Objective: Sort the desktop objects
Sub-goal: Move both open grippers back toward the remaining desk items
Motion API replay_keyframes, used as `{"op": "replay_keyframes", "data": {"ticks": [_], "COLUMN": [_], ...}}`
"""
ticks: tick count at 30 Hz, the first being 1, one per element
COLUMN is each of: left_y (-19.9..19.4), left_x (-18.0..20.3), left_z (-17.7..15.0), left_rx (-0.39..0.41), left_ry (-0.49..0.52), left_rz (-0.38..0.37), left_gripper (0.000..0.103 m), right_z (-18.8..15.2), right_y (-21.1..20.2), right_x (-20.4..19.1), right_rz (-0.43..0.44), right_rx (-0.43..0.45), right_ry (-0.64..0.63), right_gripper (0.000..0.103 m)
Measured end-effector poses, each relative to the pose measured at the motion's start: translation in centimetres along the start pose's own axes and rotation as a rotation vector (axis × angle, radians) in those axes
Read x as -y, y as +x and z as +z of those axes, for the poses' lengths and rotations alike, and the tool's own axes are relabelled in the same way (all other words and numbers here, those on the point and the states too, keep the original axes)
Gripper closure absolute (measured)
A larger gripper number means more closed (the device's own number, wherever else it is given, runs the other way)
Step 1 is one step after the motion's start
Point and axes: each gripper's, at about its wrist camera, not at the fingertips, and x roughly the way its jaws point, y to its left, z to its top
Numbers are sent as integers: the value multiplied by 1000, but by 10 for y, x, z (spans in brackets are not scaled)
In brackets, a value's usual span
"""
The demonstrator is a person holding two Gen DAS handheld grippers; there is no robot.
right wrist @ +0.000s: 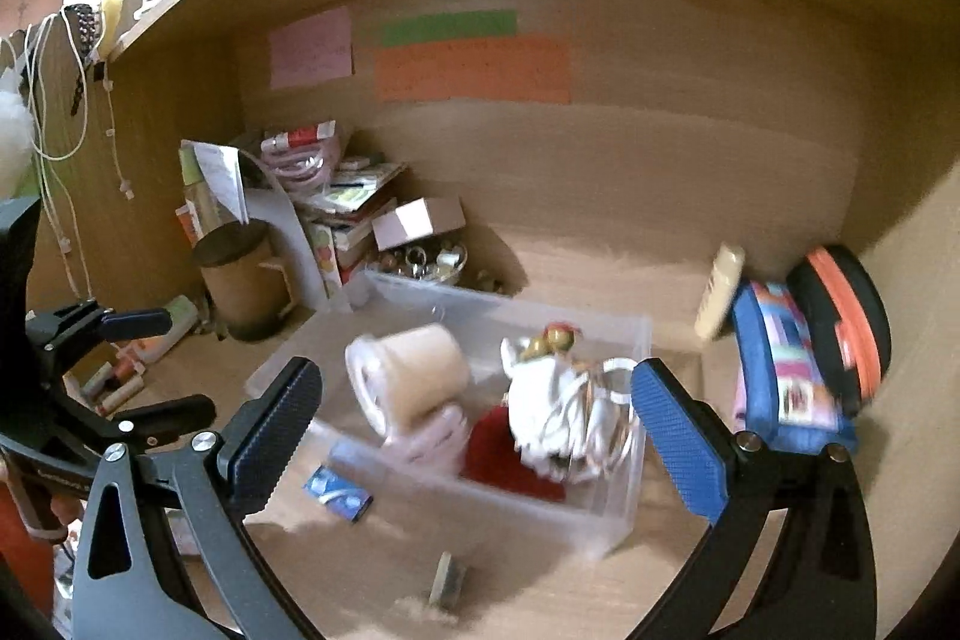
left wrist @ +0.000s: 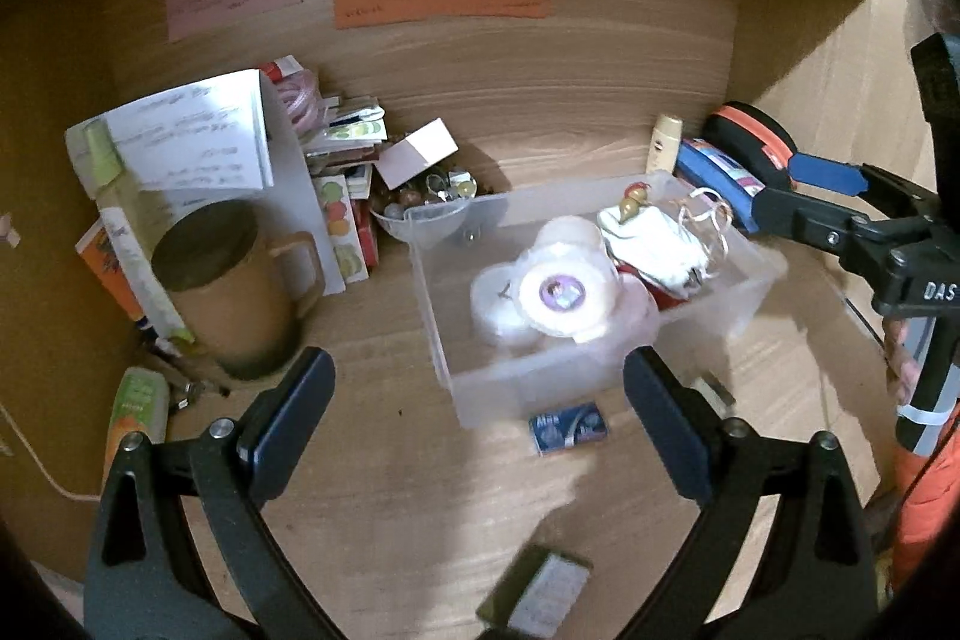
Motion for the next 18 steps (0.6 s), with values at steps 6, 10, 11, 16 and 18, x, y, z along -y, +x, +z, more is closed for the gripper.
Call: {"op": "replay_keyframes", "data": {"ticks": [6, 10, 11, 16, 18], "left_y": [-12, -10, -10, -5, -6], "left_x": [-4, -7, -8, -10, -9], "left_z": [-27, -42, -48, -67, -74], "left_rx": [7, -19, -27, -55, -40], "left_ry": [-14, -39, -49, -86, -87], "left_rz": [-27, -39, -42, -66, -58], "left_gripper": [4, 4, 4, 4, 4], "right_z": [-23, -36, -39, -52, -58], "right_y": [-8, -10, -9, -6, 0], "right_x": [0, 1, 2, 6, 6], "right_rz": [-30, -60, -67, -83, -87], "right_rx": [-44, -64, -72, -101, -117], "right_ry": [55, 77, 83, 109, 107], "right_gripper": [0, 0, 0, 0, 0]}}
